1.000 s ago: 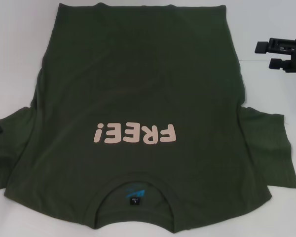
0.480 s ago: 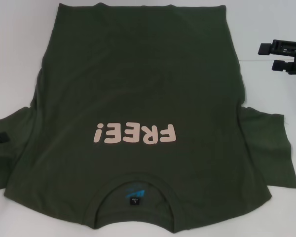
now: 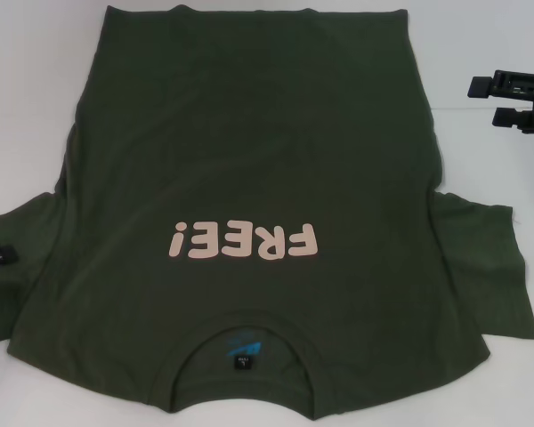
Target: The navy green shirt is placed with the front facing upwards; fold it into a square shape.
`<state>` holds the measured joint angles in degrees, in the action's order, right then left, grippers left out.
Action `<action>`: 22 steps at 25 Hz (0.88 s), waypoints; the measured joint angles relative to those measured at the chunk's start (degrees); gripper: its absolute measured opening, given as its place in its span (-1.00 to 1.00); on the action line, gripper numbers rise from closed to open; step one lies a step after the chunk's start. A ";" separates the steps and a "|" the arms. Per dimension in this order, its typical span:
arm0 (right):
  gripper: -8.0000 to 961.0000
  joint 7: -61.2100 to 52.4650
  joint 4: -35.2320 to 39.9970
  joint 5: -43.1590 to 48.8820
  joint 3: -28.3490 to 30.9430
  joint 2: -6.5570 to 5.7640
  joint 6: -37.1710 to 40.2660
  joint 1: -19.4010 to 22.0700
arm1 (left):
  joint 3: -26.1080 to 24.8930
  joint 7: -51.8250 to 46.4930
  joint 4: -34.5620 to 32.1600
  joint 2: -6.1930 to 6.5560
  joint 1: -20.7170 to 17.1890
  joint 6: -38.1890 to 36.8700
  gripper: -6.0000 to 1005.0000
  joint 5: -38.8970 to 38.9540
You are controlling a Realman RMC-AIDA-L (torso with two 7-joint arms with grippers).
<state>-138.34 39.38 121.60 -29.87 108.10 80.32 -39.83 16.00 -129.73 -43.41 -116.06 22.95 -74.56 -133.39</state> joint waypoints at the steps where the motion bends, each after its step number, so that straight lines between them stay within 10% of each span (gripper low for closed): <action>1: 0.93 0.00 0.00 0.00 0.00 0.00 -0.01 0.01 | 0.14 0.00 0.10 -0.02 0.03 0.26 0.86 -0.12; 22: 0.93 0.00 0.00 -0.14 0.23 -0.16 -0.43 0.65 | 2.86 -1.00 2.28 -0.26 1.86 0.92 0.86 -0.20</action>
<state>-138.34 39.38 121.46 -29.64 107.94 79.89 -39.19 18.86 -130.73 -41.13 -116.32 24.81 -73.64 -133.59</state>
